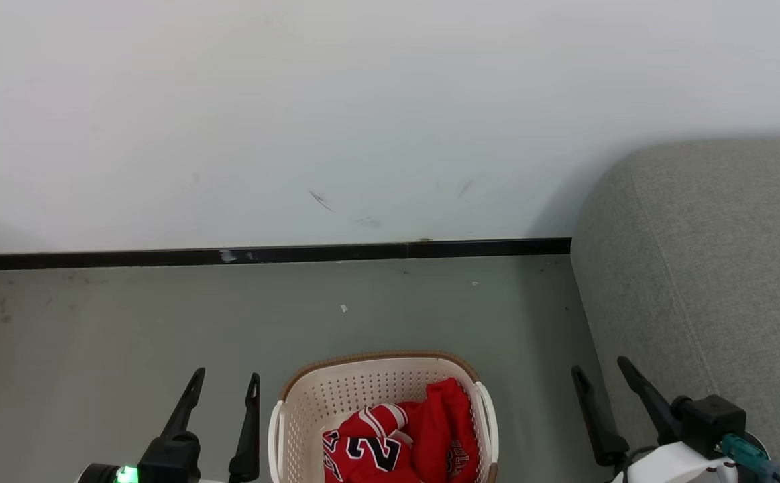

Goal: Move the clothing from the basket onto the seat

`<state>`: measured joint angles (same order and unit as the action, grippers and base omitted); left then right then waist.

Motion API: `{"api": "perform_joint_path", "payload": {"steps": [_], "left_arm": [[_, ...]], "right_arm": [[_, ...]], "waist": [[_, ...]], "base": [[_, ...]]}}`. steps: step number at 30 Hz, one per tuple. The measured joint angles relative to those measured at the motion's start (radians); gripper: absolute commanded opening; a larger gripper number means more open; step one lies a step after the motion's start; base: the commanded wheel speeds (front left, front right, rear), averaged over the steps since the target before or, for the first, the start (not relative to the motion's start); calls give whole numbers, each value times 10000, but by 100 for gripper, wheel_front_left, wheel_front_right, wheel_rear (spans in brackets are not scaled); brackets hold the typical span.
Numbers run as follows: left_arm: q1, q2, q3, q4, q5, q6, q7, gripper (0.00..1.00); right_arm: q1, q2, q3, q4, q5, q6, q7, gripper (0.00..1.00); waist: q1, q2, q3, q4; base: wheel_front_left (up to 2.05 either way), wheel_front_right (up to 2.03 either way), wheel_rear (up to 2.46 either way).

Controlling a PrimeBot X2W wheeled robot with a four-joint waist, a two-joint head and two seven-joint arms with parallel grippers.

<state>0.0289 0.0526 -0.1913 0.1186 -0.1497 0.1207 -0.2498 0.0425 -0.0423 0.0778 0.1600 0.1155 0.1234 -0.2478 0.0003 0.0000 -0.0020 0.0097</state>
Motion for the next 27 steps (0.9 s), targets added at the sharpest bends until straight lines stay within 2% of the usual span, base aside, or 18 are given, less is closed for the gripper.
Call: {"api": "perform_joint_path", "payload": {"steps": [7, 15, 27], "left_arm": [[0, 35, 52, 90, 4, 0, 0, 100], [-4, 389, 67, 387, 134, -19, 0, 100], [-509, 466, -991, 1156, 642, -633, 123, 100]], "right_arm": [[0, 0, -36, -351, -15, 0, -2, 100], [169, 6, -230, -644, -44, 0, -2, 100], [366, 19, -675, -1200, -130, 0, -4, 100]], "waist": [[0, 1, 97, -3], [0, 1, 283, -19], [-1, 1, 810, -107]], "base": [[0, 0, 0], [0, 0, 0], [0, 0, 0]]}}
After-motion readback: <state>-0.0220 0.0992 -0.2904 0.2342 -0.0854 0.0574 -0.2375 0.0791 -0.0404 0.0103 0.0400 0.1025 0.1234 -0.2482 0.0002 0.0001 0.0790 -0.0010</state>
